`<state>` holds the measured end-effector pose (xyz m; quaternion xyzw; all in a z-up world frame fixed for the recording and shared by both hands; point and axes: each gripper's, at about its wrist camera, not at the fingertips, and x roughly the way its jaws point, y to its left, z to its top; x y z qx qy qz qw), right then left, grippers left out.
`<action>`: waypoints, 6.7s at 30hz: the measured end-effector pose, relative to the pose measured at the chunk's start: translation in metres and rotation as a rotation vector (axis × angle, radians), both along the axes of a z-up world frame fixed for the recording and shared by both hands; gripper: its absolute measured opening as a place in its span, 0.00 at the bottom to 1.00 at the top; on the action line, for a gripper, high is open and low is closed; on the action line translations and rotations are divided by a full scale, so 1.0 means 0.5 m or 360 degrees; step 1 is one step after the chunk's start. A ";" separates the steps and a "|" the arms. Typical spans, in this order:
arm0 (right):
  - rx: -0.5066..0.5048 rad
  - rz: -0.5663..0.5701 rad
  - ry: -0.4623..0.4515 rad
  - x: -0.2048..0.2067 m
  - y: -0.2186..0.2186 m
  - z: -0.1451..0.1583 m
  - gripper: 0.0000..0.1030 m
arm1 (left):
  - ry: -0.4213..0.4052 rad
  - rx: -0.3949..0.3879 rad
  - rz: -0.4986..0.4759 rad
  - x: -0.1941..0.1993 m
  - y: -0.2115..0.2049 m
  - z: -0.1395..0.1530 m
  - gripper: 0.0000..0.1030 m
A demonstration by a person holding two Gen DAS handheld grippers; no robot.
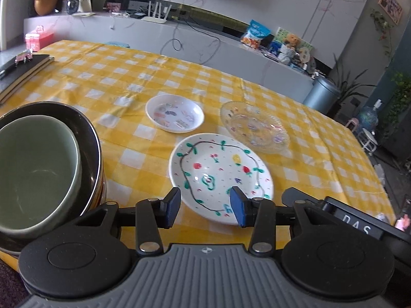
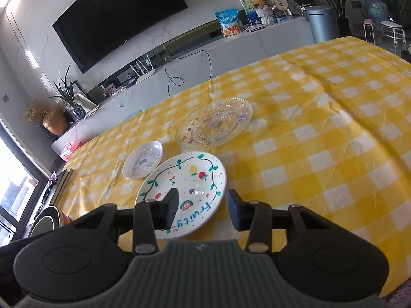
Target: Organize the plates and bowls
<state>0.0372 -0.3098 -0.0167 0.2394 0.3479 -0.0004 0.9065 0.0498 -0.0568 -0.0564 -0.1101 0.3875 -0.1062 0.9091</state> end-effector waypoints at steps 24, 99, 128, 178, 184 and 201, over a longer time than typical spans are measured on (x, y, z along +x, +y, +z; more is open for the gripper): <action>0.0083 0.0055 0.0039 0.144 -0.049 -0.104 0.21 | -0.0032 0.0147 0.0232 0.087 -0.039 -0.081 0.43; -0.0212 -0.0024 0.0125 -0.067 -0.021 -0.078 0.12 | 0.0013 0.0144 -0.0147 -0.066 -0.023 -0.073 0.34; -0.0165 -0.0173 0.0081 -0.060 -0.050 -0.041 0.47 | 0.0051 0.0142 -0.0157 -0.013 -0.021 -0.013 0.50; 0.0230 -0.0217 0.0143 0.330 -0.200 -0.113 0.25 | 0.0160 -0.0032 -0.0003 0.344 -0.130 -0.077 0.40; 0.0236 -0.0214 0.0141 0.341 -0.196 -0.120 0.19 | 0.0155 -0.0046 0.0008 0.356 -0.136 -0.078 0.40; 0.0245 -0.0211 0.0167 0.354 -0.195 -0.121 0.07 | 0.0113 0.0004 0.0025 0.349 -0.146 -0.072 0.17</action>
